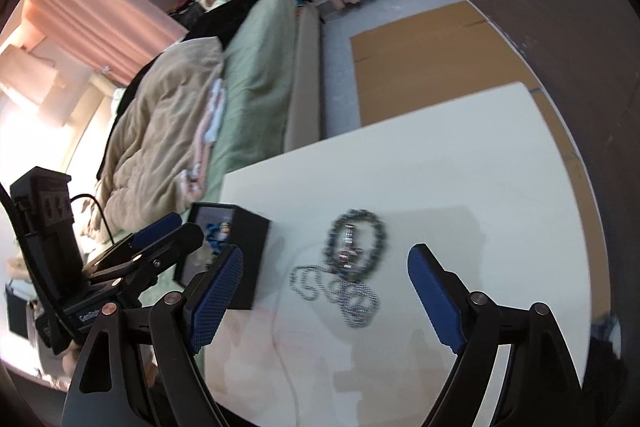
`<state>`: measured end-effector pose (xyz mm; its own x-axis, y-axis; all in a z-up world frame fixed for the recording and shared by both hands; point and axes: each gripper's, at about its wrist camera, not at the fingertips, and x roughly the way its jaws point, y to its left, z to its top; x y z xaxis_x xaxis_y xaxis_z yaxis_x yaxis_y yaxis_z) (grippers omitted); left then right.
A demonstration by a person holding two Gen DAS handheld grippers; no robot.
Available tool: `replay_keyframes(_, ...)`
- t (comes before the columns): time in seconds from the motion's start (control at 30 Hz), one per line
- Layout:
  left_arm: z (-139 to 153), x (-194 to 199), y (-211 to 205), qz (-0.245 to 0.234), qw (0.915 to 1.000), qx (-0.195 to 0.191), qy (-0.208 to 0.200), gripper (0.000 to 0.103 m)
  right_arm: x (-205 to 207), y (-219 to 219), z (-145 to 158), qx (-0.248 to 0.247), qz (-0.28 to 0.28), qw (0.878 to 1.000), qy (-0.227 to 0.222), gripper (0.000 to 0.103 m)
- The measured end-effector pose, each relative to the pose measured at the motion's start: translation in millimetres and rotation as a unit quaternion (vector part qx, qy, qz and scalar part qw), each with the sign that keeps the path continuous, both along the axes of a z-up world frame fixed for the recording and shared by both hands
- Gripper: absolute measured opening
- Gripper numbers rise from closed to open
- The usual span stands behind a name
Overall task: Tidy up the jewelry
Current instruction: 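Move the left tool to the green bead bracelet and grasp it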
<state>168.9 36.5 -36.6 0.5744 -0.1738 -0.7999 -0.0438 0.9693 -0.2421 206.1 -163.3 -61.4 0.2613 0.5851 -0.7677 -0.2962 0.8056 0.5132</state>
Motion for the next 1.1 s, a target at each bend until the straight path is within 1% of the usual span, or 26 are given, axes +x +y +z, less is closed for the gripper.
replay_keyframes(0.13, -9, 8, -15, -0.009, 0.9998, 0.008, 0.014, 0.087, 3, -18, -3, -0.004, -0.013, 1.000, 0.003, 0.085)
replay_keyframes(0.17, -11, 10, -18, -0.009, 0.9998, 0.009, 0.017, 0.080, 4, -23, -4, -0.006, -0.016, 1.000, 0.004, 0.085)
replay_keyframes(0.2, -14, 13, -21, -0.010, 0.9996, 0.012, 0.023, 0.070, 5, -28, -5, -0.006, -0.018, 1.000, 0.005, 0.085)
replay_keyframes(0.27, -21, 19, -26, -0.013, 0.9991, 0.016, 0.037, 0.060, 6, -38, -7, -0.004, -0.024, 1.000, 0.006, 0.085)
replay_keyframes(0.3, -24, 22, -29, -0.012, 0.9988, 0.016, 0.043, 0.056, 7, -41, -9, -0.004, -0.027, 1.000, 0.007, 0.085)
replay_keyframes(0.33, -27, 24, -31, -0.012, 0.9987, 0.017, 0.047, 0.054, 8, -45, -10, -0.003, -0.030, 0.999, 0.009, 0.085)
replay_keyframes(0.4, -32, 28, -36, -0.014, 0.9982, 0.019, 0.055, 0.046, 9, -50, -13, -0.005, -0.033, 0.999, 0.010, 0.085)
replay_keyframes(0.6, -50, 39, -54, -0.025, 0.9960, 0.036, 0.078, 0.031, 14, -66, -22, -0.007, -0.044, 0.999, 0.019, 0.085)
replay_keyframes(0.67, -57, 43, -57, -0.025, 0.9951, 0.042, 0.086, 0.028, 16, -71, -24, -0.003, -0.046, 0.999, 0.023, 0.085)
replay_keyframes(0.83, -75, 51, -59, -0.020, 0.9930, 0.046, 0.107, 0.026, 18, -77, -25, 0.002, -0.047, 0.999, 0.025, 0.085)
replay_keyframes(1.0, -86, 57, -64, -0.023, 0.9915, 0.049, 0.119, 0.024, 20, -79, -26, 0.006, -0.047, 0.999, 0.026, 0.085)
replay_keyframes(1.1, -90, 59, -70, -0.026, 0.9901, 0.063, 0.122, 0.022, 22, -81, -26, 0.006, -0.049, 0.998, 0.027, 0.085)
